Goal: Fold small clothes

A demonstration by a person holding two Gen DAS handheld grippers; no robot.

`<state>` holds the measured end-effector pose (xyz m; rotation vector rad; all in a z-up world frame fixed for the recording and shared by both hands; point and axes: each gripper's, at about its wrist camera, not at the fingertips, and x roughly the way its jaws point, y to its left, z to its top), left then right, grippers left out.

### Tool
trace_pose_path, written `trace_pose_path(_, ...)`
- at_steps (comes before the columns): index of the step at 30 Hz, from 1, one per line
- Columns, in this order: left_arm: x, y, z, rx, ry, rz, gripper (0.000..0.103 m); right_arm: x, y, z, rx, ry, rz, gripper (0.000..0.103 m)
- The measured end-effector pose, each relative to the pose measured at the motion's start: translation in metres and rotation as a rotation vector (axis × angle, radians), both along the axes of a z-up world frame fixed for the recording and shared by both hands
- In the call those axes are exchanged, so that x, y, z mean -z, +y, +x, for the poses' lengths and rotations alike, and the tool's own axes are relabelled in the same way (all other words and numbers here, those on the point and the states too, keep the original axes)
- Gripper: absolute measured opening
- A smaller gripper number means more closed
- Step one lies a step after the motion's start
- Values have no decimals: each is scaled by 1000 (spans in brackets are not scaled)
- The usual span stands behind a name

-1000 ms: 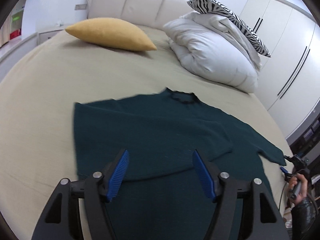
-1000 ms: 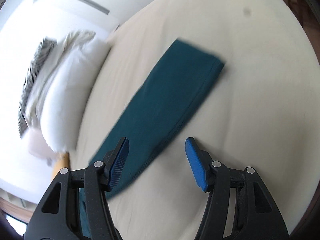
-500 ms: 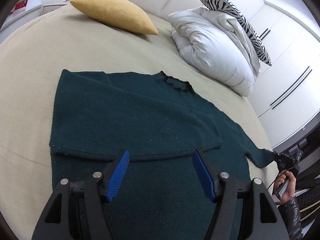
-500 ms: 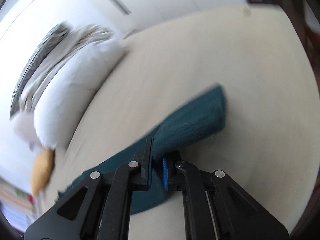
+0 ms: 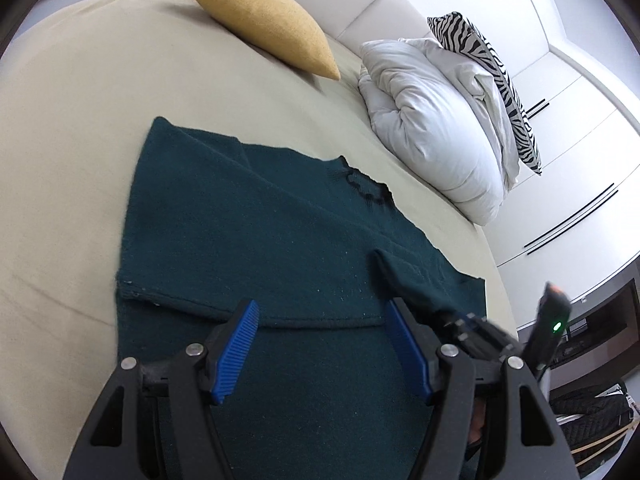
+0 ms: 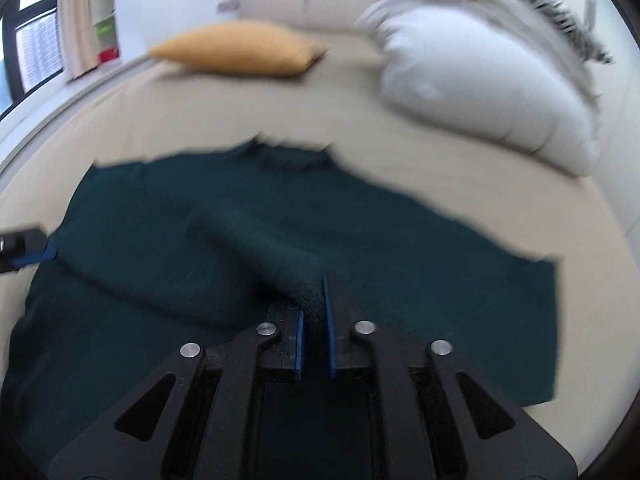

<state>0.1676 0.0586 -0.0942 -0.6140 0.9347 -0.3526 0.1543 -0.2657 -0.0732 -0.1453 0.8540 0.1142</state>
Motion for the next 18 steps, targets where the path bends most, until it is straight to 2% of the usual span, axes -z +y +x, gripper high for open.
trace_pose_path(1,3,-4,3,7,10,-2,69,10,7,-1,-6,19,-1,15)
trace_pose_path(2,5,-9,6,15,22,-6,69,17,10,-4,-16,28,2,22)
trace_pose_path(4,8,-23,13,37,34,-19,69,20,7,-17,-53,23,52,43)
trace_pose_path(5,9,-32,18,53,35,-20,69,21,10,-29,-64,19,95,67)
trace_pose_path(6,9,-43,23,69,35,-14,69,19,4,-41,-62,7,141,74)
trace_pose_path(9,11,-76,43,116,46,21,68,20,-19,-93,-30,-14,246,74)
trace_pose_path(11,14,-95,55,135,55,58,62,20,-48,-114,24,-8,343,74)
trace_pose_path(14,19,-119,75,166,76,114,53,21,-83,-130,90,3,440,74)
trace_pose_path(16,24,-131,83,185,91,156,48,21,-101,-135,112,-3,471,73)
trace_pose_path(18,28,-142,87,198,96,202,41,20,-111,-138,118,-9,488,67)
